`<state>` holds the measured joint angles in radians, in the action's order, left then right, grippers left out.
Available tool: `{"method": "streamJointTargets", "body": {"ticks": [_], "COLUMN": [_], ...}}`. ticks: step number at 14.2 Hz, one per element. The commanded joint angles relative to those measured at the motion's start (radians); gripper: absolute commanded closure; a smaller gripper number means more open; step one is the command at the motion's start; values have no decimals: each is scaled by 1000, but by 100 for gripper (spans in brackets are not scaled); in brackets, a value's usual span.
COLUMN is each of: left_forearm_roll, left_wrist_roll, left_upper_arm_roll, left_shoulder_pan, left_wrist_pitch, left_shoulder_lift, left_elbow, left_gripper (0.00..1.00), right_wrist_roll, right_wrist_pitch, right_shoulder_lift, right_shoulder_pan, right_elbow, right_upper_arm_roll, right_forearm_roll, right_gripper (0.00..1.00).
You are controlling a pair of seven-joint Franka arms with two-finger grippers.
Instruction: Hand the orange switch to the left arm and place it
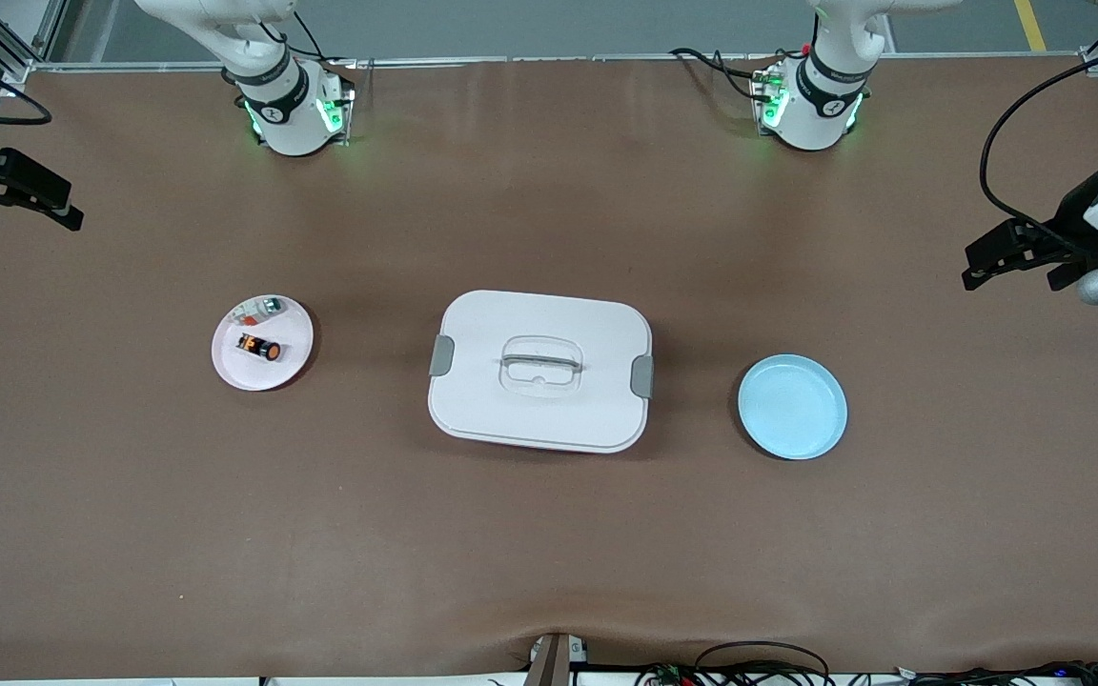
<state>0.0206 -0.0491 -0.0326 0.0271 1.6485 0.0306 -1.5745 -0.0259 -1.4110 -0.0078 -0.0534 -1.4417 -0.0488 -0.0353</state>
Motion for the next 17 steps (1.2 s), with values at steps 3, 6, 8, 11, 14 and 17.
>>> {"method": "streamJointTargets", "body": {"ticks": [3,6,8,11,14,17], "left_forearm_roll": [-11,-11,-14,-16,-11,-16], "left_wrist_roll": [-9,-11,-6,-12,-9,-8], "left_upper_arm_roll": [0,0,0,3,2,2], "left_shoulder_pan": [0,0,-1,2,0,0], "left_wrist_pitch": [-16,-15,-15,-15,-15,-15], "left_shoulder_lift": [-1,0,0,5,6,6], "left_elbow": [10,10,10,10,13,13], "left_gripper": [0,0,0,0,0,0], "right_wrist_roll": [6,4,-3,-6,6,7], "right_wrist_pitch": [-5,4,15,26,29,56], "right_shoulder_lift": [-8,-6,-3,0,34,152], "right_shoulder_pan": [-5,-8,-40,-45,-51,-66], "right_elbow": [-6,-5,4,3,-5,4], "right_upper_arm_roll": [-3,-2,-3,-3,-3,-3], "right_forearm_roll": [12,12,-3,-1,11,3], "right_gripper": [0,0,0,0,0,0]}}
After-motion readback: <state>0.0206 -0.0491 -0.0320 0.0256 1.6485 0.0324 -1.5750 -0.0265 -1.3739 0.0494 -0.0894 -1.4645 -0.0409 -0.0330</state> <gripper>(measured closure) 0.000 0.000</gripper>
